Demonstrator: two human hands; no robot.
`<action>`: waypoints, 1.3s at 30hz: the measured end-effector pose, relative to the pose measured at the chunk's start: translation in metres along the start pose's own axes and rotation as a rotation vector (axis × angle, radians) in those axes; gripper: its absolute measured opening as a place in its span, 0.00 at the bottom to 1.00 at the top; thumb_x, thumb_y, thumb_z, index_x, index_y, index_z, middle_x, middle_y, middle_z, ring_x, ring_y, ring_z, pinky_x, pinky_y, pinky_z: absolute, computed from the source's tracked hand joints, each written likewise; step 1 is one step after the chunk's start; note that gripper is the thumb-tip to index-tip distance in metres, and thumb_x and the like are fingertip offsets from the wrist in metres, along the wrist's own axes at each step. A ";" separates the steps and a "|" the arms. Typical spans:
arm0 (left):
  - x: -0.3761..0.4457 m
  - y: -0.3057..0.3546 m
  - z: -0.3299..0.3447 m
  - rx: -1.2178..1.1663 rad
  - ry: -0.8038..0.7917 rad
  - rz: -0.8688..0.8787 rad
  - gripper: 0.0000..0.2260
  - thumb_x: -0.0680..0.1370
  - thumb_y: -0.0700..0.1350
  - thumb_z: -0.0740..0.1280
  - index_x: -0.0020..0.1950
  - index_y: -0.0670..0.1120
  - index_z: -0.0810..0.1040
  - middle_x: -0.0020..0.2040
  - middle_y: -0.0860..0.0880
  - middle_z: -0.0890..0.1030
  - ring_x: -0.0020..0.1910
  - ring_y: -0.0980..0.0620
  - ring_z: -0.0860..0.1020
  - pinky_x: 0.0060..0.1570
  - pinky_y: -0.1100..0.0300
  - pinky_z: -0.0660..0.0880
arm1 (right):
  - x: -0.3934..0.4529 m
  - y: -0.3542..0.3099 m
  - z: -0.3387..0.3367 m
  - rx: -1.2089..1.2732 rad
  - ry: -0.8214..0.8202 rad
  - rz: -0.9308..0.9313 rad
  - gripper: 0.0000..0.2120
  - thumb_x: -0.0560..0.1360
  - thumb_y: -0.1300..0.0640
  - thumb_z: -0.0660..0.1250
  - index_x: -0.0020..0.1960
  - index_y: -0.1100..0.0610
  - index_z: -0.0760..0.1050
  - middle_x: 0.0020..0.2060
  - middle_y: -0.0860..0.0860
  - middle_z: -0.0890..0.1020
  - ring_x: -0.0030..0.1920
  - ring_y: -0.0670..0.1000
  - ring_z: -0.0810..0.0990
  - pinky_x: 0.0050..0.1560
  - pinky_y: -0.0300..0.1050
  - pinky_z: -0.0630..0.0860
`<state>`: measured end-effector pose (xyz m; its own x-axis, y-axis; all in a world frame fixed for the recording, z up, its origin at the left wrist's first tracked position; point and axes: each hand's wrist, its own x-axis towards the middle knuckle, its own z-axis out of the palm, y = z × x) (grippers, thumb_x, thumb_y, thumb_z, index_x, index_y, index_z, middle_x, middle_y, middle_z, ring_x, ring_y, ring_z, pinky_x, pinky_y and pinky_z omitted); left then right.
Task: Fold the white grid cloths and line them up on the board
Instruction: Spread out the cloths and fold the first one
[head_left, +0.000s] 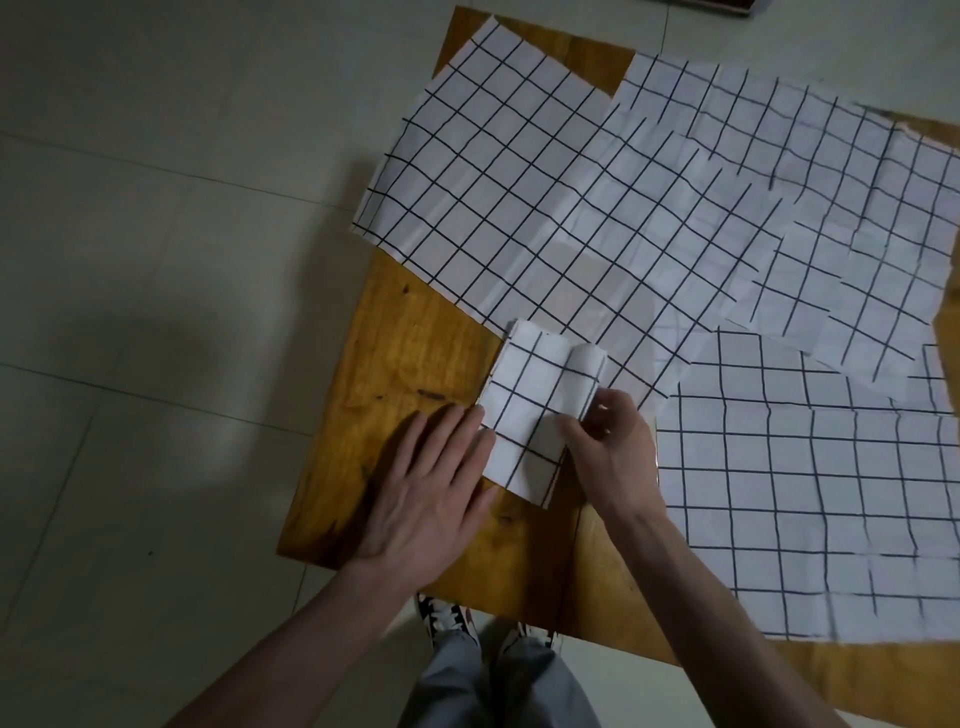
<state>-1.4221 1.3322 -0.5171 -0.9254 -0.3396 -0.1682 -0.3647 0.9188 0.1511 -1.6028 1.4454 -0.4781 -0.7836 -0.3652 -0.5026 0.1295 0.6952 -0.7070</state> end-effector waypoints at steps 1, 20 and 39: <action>0.002 -0.002 -0.001 0.000 0.002 -0.014 0.29 0.88 0.58 0.45 0.81 0.44 0.68 0.84 0.43 0.62 0.83 0.44 0.59 0.78 0.37 0.62 | -0.001 0.001 0.000 -0.015 -0.003 0.043 0.18 0.76 0.44 0.71 0.62 0.49 0.75 0.44 0.45 0.82 0.43 0.47 0.84 0.43 0.54 0.84; -0.006 0.027 0.003 -0.049 0.119 0.012 0.25 0.86 0.53 0.55 0.82 0.44 0.64 0.73 0.43 0.75 0.72 0.45 0.71 0.76 0.45 0.62 | -0.040 0.022 -0.016 -0.199 0.082 -0.189 0.16 0.85 0.43 0.60 0.48 0.51 0.78 0.38 0.47 0.83 0.37 0.49 0.81 0.35 0.50 0.79; 0.005 0.040 0.016 -0.044 -0.014 -0.095 0.31 0.86 0.58 0.47 0.86 0.44 0.48 0.87 0.44 0.47 0.85 0.45 0.48 0.80 0.41 0.60 | -0.029 0.067 -0.008 -0.925 -0.203 -0.665 0.34 0.85 0.34 0.41 0.85 0.50 0.43 0.85 0.46 0.46 0.84 0.46 0.43 0.82 0.58 0.50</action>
<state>-1.4402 1.3707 -0.5275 -0.8850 -0.4216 -0.1974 -0.4551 0.8728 0.1764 -1.5760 1.5080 -0.5068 -0.4074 -0.8633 -0.2980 -0.8317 0.4855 -0.2693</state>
